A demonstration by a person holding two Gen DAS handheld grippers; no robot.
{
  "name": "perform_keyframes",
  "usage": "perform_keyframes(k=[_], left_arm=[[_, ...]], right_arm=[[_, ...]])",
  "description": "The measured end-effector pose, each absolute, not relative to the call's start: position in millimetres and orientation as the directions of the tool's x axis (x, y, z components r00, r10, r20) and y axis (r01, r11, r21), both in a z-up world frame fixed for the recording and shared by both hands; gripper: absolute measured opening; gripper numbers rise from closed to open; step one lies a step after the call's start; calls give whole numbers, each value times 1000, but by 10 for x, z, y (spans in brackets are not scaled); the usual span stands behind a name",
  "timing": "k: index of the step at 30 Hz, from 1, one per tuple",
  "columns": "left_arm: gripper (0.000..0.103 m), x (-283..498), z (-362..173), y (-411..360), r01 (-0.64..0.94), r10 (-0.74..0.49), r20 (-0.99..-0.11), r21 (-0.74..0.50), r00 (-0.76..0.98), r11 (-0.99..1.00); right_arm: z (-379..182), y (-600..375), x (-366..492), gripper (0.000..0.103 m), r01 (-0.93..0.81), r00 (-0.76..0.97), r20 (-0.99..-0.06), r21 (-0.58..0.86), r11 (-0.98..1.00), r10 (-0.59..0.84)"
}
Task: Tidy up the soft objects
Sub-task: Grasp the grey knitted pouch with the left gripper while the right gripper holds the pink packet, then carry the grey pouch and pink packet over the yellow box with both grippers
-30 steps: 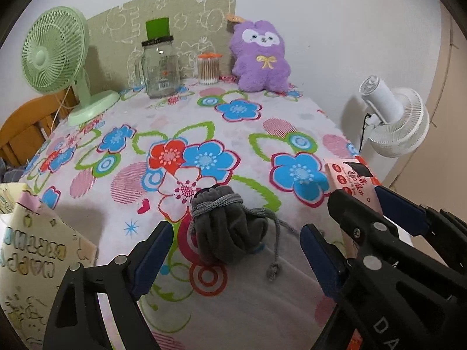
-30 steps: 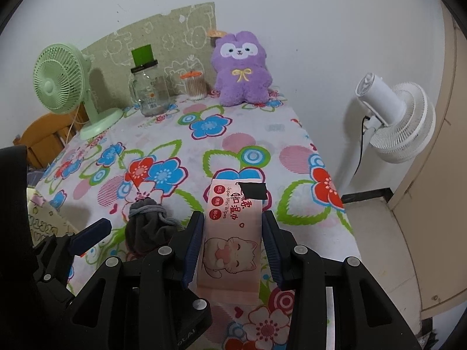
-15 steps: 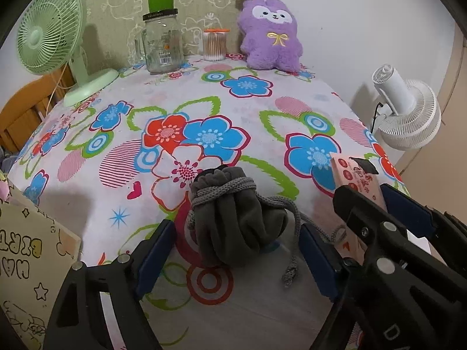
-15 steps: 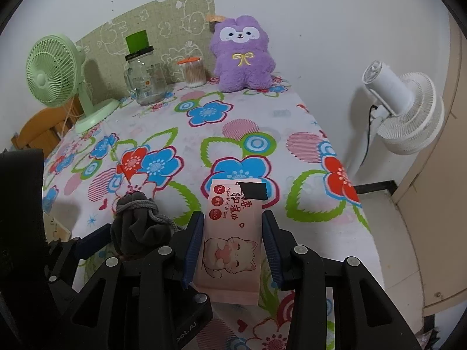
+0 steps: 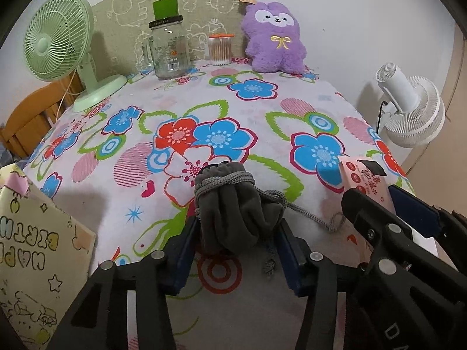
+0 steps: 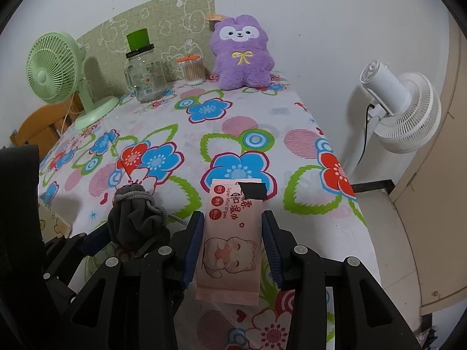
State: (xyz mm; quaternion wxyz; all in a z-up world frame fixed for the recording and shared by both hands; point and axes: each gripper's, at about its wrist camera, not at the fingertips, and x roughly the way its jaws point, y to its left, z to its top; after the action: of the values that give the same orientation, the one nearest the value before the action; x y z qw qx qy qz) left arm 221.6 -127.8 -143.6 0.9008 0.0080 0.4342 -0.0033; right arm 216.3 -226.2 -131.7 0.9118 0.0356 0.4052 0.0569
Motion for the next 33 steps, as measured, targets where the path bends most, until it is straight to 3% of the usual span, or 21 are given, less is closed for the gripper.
perform_keyframes(k=[15, 33], left_arm=[[45, 1911, -1379, -1241, 36, -5, -780, 22, 626, 999], [44, 1319, -993, -1098, 51, -1, -742, 45, 670, 998]], right_arm=[[-1267, -2228, 1855, 44, -75, 665, -732, 131, 989, 147], [-899, -2084, 1277, 44, -83, 701, -698, 124, 989, 147]])
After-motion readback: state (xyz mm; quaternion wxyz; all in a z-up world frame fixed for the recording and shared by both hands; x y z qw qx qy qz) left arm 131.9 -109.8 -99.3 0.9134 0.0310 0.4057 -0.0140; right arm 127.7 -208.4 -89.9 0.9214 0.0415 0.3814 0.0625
